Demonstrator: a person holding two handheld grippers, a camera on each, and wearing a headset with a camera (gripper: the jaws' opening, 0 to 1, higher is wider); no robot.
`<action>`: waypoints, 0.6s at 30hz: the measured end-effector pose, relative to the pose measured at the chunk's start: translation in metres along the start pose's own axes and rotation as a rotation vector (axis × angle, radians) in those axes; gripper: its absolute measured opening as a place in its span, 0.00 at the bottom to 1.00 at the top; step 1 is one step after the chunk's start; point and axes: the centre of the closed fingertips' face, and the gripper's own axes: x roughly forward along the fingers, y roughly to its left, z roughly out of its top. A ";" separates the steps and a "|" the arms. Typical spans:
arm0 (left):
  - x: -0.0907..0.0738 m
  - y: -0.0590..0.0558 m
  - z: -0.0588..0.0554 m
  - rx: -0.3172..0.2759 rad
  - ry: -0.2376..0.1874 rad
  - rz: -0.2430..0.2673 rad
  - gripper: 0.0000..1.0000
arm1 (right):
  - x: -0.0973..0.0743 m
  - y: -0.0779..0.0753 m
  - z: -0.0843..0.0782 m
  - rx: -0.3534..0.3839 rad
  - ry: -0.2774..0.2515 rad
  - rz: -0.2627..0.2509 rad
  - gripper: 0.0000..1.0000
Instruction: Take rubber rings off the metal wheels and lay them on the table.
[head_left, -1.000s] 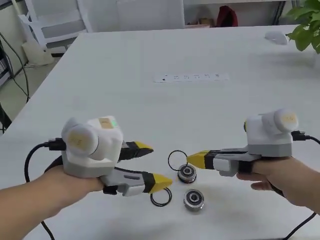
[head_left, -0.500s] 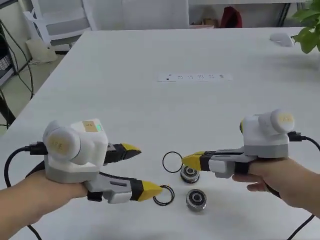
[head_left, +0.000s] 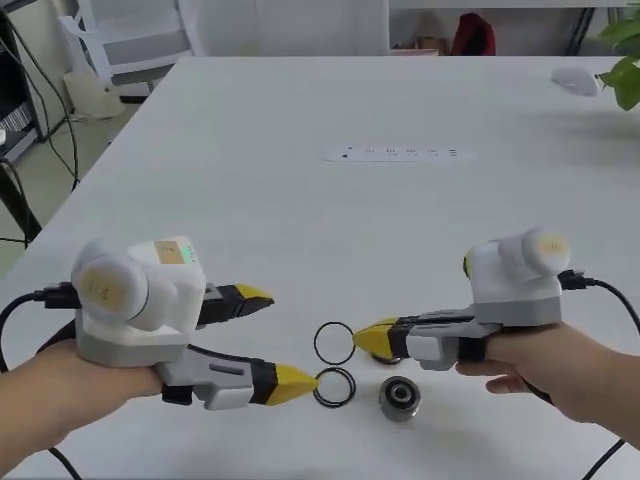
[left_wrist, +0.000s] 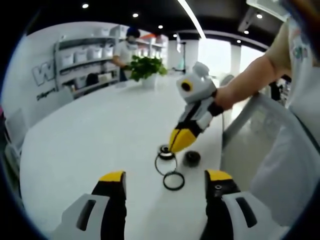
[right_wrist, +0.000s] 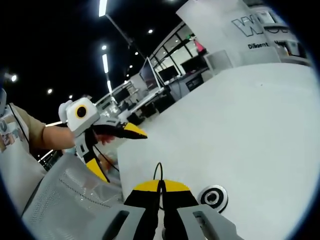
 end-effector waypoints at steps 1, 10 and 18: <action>-0.001 0.000 -0.001 -0.001 0.001 0.001 0.65 | 0.001 0.000 -0.001 -0.001 0.007 0.000 0.00; -0.002 -0.002 -0.008 0.003 0.015 0.000 0.65 | 0.009 0.003 -0.018 0.013 0.064 0.006 0.00; -0.001 -0.002 -0.010 0.003 0.018 -0.001 0.66 | 0.014 0.001 -0.029 0.016 0.110 -0.005 0.00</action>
